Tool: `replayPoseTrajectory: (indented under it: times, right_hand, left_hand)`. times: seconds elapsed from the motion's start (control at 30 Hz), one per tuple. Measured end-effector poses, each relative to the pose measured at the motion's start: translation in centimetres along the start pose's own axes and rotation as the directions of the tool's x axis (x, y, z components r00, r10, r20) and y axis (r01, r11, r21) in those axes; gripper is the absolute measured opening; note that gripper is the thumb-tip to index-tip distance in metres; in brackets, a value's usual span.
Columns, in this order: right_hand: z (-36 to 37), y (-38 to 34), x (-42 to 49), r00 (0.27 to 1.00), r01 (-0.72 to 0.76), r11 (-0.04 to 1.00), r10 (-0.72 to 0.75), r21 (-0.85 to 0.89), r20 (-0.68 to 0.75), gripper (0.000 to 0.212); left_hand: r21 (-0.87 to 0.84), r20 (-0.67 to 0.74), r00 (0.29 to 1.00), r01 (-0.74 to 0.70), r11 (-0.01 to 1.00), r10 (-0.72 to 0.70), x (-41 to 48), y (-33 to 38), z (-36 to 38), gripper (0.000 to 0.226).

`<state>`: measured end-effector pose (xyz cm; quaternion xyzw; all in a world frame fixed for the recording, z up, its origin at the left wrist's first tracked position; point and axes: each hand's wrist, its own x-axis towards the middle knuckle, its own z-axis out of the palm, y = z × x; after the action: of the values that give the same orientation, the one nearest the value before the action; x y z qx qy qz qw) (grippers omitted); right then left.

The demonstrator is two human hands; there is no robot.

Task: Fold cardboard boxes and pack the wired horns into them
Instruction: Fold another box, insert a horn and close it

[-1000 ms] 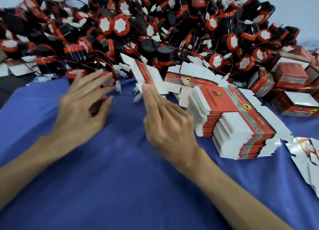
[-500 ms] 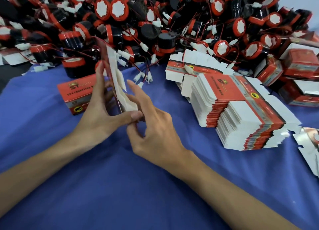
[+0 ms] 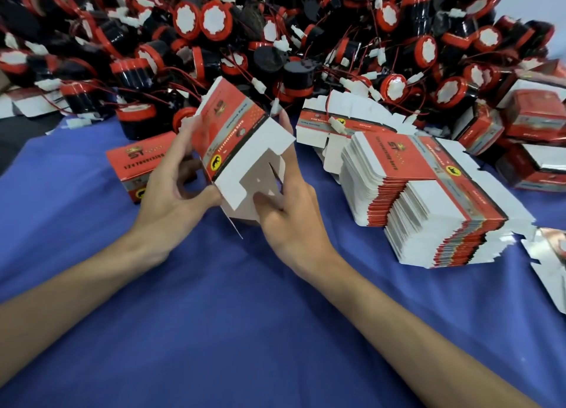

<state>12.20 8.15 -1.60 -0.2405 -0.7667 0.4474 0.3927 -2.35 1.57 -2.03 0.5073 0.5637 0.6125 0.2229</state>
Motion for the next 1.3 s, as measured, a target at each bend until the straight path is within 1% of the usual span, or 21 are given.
replayPoseTrajectory:
  times: [0.07, 0.1, 0.17, 0.2, 0.3, 0.4, 0.47, 0.57, 0.67, 0.7, 0.77, 0.9, 0.97, 1.03, 1.07, 1.13, 1.2, 1.3]
  right_hand:
    - [-0.1, -0.2, 0.2, 0.996, 0.087, 0.996, -0.088, -0.013, -0.007, 0.095]
    - [-0.1, -0.4, 0.3, 0.988, 0.152, 0.988, -0.152, -0.034, -0.016, 0.098]
    - [-0.1, -0.5, 0.3, 0.961, 0.272, 0.961, -0.274, -0.059, -0.031, 0.095]
    - [-0.3, -0.6, 0.4, 0.957, 0.285, 0.958, -0.286, -0.037, -0.042, 0.093]
    - [-1.2, 0.0, 0.4, 0.985, 0.175, 0.973, -0.172, 0.149, -0.035, 0.085]
    - [-1.6, 0.5, 0.3, 0.998, 0.058, 0.964, -0.055, 0.258, -0.019, 0.081]
    - [-1.6, 0.5, 0.1, 0.999, 0.021, 0.949, -0.011, 0.316, -0.033, 0.082]
    - [-1.3, 0.5, 0.1, 0.997, -0.037, 0.932, 0.057, 0.362, -0.044, 0.081]
    - [-1.5, 0.8, 0.5, 0.99, -0.109, 0.924, 0.134, 0.366, -0.045, 0.078]
    - [-1.6, 0.9, 0.6, 0.988, -0.125, 0.925, 0.15, 0.36, -0.042, 0.078]
    - [-1.6, 0.9, 0.7, 0.986, -0.142, 0.923, 0.162, 0.356, -0.026, 0.079]
    - [-1.5, 0.9, 0.6, 0.987, -0.153, 0.931, 0.16, 0.331, 0.007, 0.077]
    - [-1.4, 0.9, 0.4, 0.996, -0.091, 0.955, 0.091, 0.282, 0.013, 0.078]
    - [-1.3, 0.7, 0.1, 0.999, 0.025, 0.967, -0.03, 0.252, 0.014, 0.08]
    - [-1.2, 0.5, -0.1, 0.996, 0.081, 0.964, -0.087, 0.255, 0.014, 0.082]
    - [-1.2, 0.4, -0.2, 0.986, 0.162, 0.961, -0.168, 0.226, 0.007, 0.084]
    - [-1.3, 0.6, -0.2, 0.975, 0.218, 0.961, -0.222, 0.169, 0.006, 0.082]
    - [-1.4, 0.7, -0.1, 0.971, 0.226, 0.961, -0.234, 0.157, 0.037, 0.077]
  left_hand:
    - [-0.065, -0.016, 1.0, 0.002, 0.998, -0.003, 0.0, 0.0, -0.1, 0.085]
    - [-0.105, -0.017, 1.0, 0.012, 0.994, -0.014, 0.0, 0.0, -0.2, 0.082]
    - [-0.201, -0.019, 0.999, 0.041, 0.979, -0.046, 0.1, 0.0, -0.3, 0.079]
    - [-0.255, -0.02, 0.998, 0.053, 0.966, -0.06, 0.1, 0.0, -0.3, 0.077]
    - [-0.37, -0.024, 0.995, 0.083, 0.925, -0.099, 0.3, 0.1, -0.5, 0.067]
    - [-0.378, -0.018, 0.993, 0.099, 0.92, -0.114, 0.3, 0.4, -0.5, 0.065]
    - [-0.367, 0.001, 0.996, 0.078, 0.927, -0.084, 0.3, 0.6, -0.6, 0.066]
    - [-0.316, 0.05, 0.998, 0.056, 0.947, -0.042, 0.1, 0.6, -0.8, 0.077]
    - [-0.136, 0.124, 0.992, 0.012, 0.991, 0.005, 0.0, 0.0, -0.6, 0.095]
    - [-0.082, 0.138, 0.99, -0.017, 0.996, 0.029, 0.0, -0.2, -0.5, 0.097]
    - [-0.027, 0.134, 0.988, -0.077, 0.997, 0.079, -0.1, -0.2, -0.3, 0.092]
    - [0.056, 0.117, 0.979, -0.177, 0.983, 0.169, -0.2, 0.0, -0.4, 0.057]
    - [0.112, 0.128, 0.968, -0.231, 0.966, 0.217, -0.2, -0.1, -0.5, 0.043]
    - [0.124, 0.136, 0.961, -0.259, 0.958, 0.243, -0.3, -0.1, -0.5, 0.043]
    - [0.076, 0.139, 0.964, -0.24, 0.968, 0.228, -0.3, 0.1, -0.4, 0.045]
    - [-0.115, 0.138, 0.979, -0.136, 0.984, 0.152, -0.3, 0.4, -0.1, 0.05]
    - [-0.271, 0.11, 0.992, -0.023, 0.962, 0.054, -0.1, 0.7, -0.1, 0.05]
    - [-0.363, 0.042, 0.996, 0.084, 0.928, -0.074, 0.2, 0.8, -0.5, 0.044]
